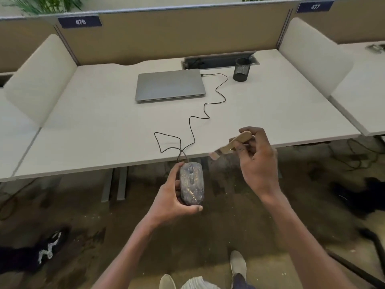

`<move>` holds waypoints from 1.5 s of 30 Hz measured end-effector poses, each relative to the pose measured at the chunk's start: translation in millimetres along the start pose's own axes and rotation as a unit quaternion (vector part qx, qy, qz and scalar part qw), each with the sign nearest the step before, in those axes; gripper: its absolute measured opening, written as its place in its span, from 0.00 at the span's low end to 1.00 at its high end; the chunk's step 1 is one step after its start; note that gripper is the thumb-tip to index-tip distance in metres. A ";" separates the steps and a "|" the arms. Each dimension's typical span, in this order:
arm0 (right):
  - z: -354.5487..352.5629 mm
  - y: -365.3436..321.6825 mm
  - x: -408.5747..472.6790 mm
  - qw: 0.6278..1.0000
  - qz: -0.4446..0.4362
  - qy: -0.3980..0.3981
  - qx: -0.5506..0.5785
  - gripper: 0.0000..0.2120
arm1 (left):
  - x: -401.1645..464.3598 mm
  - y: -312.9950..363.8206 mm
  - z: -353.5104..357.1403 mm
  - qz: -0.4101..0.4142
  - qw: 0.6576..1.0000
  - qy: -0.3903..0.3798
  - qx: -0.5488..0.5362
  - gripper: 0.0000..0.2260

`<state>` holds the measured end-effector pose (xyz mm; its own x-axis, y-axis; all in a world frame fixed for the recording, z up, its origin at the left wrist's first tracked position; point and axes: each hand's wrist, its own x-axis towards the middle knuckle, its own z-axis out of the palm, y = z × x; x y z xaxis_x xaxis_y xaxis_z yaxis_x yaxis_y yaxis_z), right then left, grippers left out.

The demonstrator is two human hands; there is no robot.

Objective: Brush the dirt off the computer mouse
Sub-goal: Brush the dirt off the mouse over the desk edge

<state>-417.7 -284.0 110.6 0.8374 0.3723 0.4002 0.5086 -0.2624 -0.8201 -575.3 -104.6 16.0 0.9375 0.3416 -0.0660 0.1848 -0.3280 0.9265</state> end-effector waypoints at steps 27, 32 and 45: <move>-50.4 -0.1 14.2 0.969 -0.150 -0.194 -0.019 0.21 | -29.5 32.3 82.4 -0.056 0.997 0.036 -0.040 0.58; -29.3 -8.9 7.6 0.972 -0.153 -0.174 -0.025 0.21 | -28.3 25.7 58.8 -0.052 0.998 0.020 -0.023 0.57; 6.8 -17.1 1.6 0.965 -0.157 -0.196 -0.070 0.24 | -42.4 9.2 26.2 -0.065 0.997 0.034 -0.025 0.59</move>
<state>-426.3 -272.8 122.5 0.5118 0.7537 0.4124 0.7701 -0.1897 -0.6090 -605.6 -145.1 17.6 0.8838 0.4386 -0.1629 0.2868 -0.2328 0.9293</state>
